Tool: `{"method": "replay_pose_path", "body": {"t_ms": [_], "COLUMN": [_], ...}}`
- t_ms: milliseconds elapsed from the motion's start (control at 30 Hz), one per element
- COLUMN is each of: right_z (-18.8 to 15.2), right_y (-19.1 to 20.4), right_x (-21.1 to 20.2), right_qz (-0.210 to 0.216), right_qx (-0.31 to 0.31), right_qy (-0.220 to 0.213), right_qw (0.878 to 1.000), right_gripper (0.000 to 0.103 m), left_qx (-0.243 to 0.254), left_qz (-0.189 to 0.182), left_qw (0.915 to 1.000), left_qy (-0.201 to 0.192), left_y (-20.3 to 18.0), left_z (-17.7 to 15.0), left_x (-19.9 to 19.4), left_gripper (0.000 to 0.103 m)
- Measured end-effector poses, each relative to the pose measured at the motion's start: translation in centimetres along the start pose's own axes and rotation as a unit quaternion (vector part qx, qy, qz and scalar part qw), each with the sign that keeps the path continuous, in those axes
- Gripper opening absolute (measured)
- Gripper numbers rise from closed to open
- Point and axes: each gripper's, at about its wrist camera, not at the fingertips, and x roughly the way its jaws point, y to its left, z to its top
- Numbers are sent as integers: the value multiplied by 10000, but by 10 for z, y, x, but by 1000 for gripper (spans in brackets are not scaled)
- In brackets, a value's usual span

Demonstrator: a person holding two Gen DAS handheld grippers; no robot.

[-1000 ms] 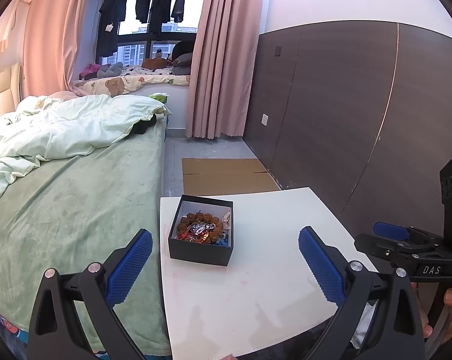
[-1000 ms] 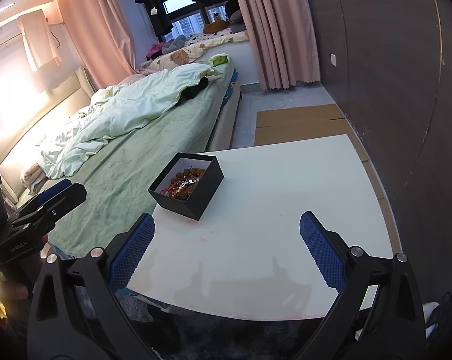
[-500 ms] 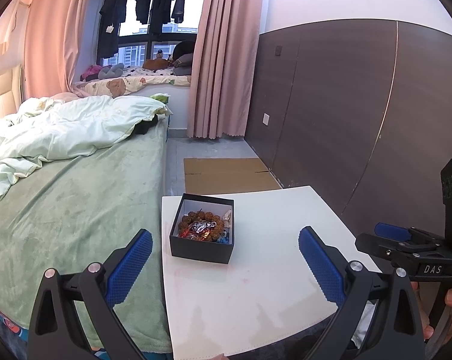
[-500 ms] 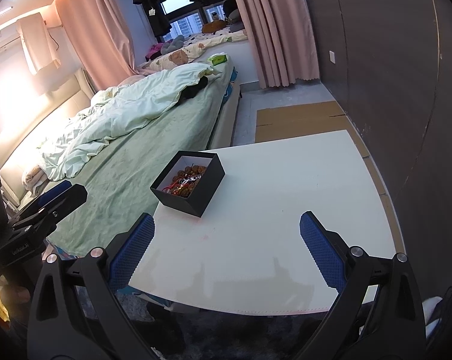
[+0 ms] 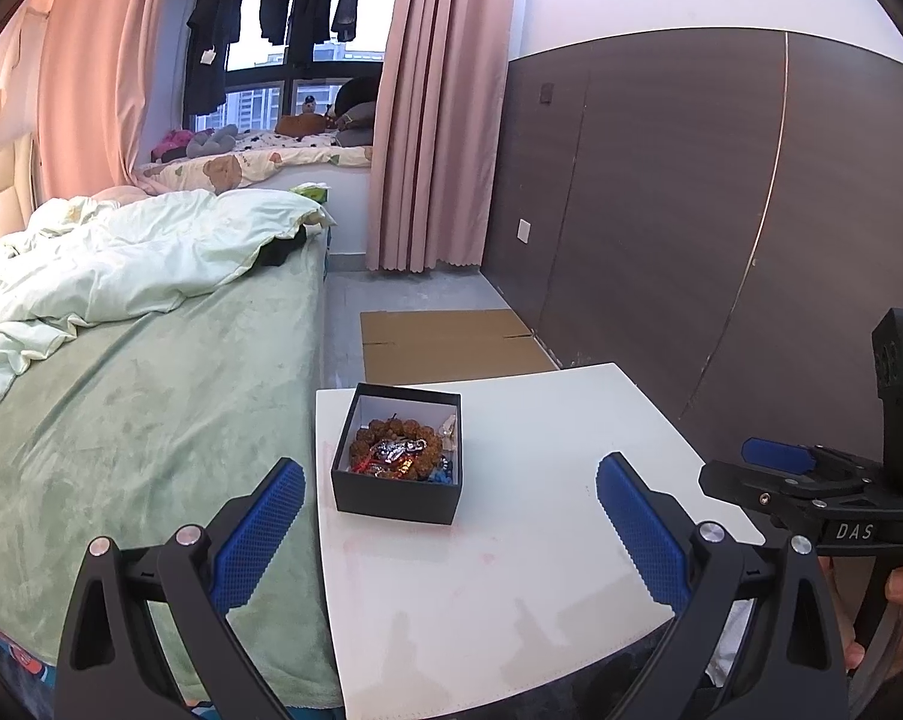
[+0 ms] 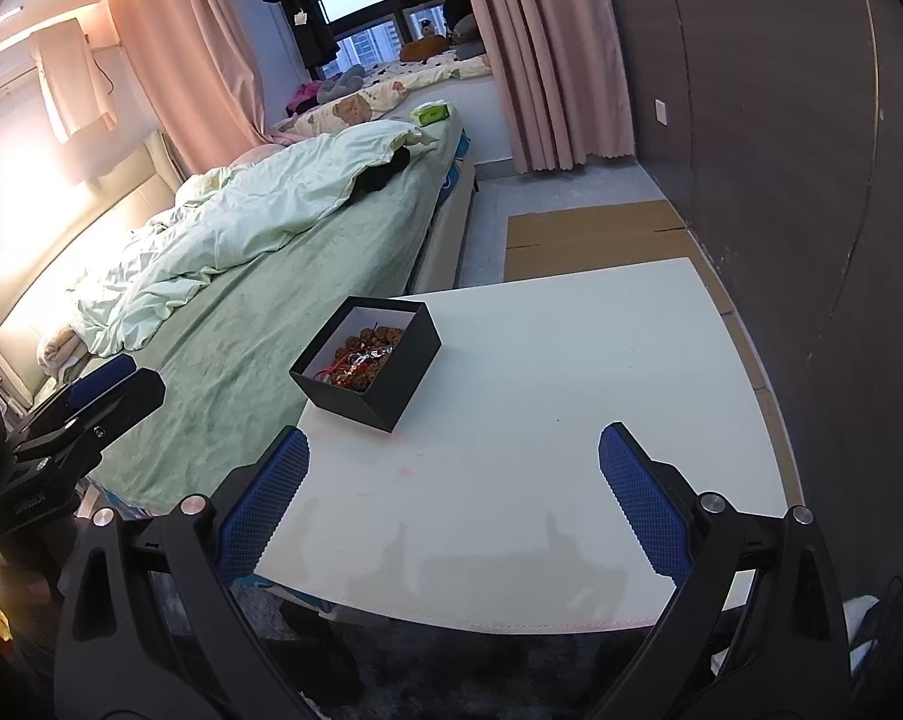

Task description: Organize jewelry

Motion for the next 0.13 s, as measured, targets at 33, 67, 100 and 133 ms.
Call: {"method": "replay_pose_path", "body": {"t_ms": [33, 67, 100, 133], "right_z": [0, 0, 0, 1], "right_y": [0, 0, 0, 0], "right_x": [0, 0, 0, 1], "right_qz": [4, 1, 1, -2], "right_qx": [4, -2, -10, -20], "right_qy": [2, 3, 5, 8], "right_qw": [10000, 10000, 10000, 10000], "right_gripper": [97, 97, 97, 97], "left_qx": [-3, -1, 3, -2], "left_qz": [-1, 6, 13, 8], "left_qw": [10000, 10000, 10000, 10000], "left_qy": [7, 8, 14, 17], "left_y": [0, 0, 1, 1], "left_z": [0, 0, 1, 1], "left_x": [1, 2, 2, 2], "left_gripper": [95, 95, 95, 95]}}
